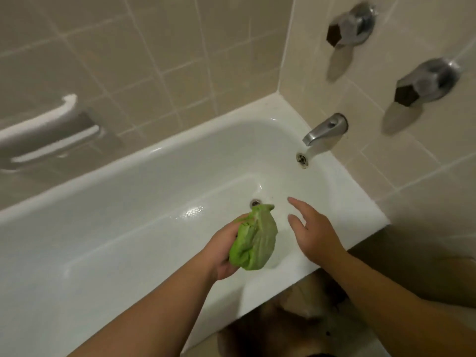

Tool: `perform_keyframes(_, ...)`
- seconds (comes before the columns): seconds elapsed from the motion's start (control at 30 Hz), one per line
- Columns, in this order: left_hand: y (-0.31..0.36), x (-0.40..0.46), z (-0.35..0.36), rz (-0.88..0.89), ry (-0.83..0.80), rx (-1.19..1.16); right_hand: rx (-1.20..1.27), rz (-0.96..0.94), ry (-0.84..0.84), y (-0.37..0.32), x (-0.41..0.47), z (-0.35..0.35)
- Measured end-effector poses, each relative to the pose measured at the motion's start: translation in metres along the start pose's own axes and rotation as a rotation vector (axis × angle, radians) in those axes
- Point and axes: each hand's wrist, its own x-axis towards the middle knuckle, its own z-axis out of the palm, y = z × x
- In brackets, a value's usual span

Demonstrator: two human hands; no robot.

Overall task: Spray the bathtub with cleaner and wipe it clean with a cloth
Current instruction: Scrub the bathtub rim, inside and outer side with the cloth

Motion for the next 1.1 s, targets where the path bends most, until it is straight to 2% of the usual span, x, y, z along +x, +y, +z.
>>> perform_keyframes(0.13,0.013,-0.086,-0.02,0.093,0.09,-0.114,0.183,-0.016,-0.041,-0.086,-0.037,0.011)
perform_keyframes(0.23,0.011,-0.145,-0.039,0.164,0.182,-0.216,0.21,-0.082,-0.158,-0.137,-0.06,0.03)
perform_keyframes(0.4,-0.007,-0.236,-0.077,0.367,0.344,-0.33,0.188,-0.255,-0.457,-0.207,-0.104,0.079)
perform_keyframes(0.53,-0.043,-0.282,-0.107,0.518,0.536,-0.434,0.122,-0.379,-0.713,-0.249,-0.149,0.126)
perform_keyframes(0.63,-0.071,-0.314,-0.12,0.603,0.744,-0.568,0.071,-0.456,-0.894,-0.276,-0.188,0.162)
perform_keyframes(0.77,-0.098,-0.358,-0.13,0.652,0.952,-0.722,0.038,-0.473,-1.017,-0.304,-0.236,0.203)
perform_keyframes(0.83,-0.107,-0.381,-0.14,0.685,0.978,-0.8,0.024,-0.477,-1.054,-0.315,-0.258,0.22)
perform_keyframes(0.97,-0.126,-0.437,-0.162,0.824,0.866,-1.028,-0.067,-0.585,-1.094,-0.334,-0.292,0.25)
perform_keyframes(1.1,-0.153,-0.486,-0.177,0.899,0.892,-0.94,-0.062,-0.596,-1.136,-0.36,-0.323,0.27)
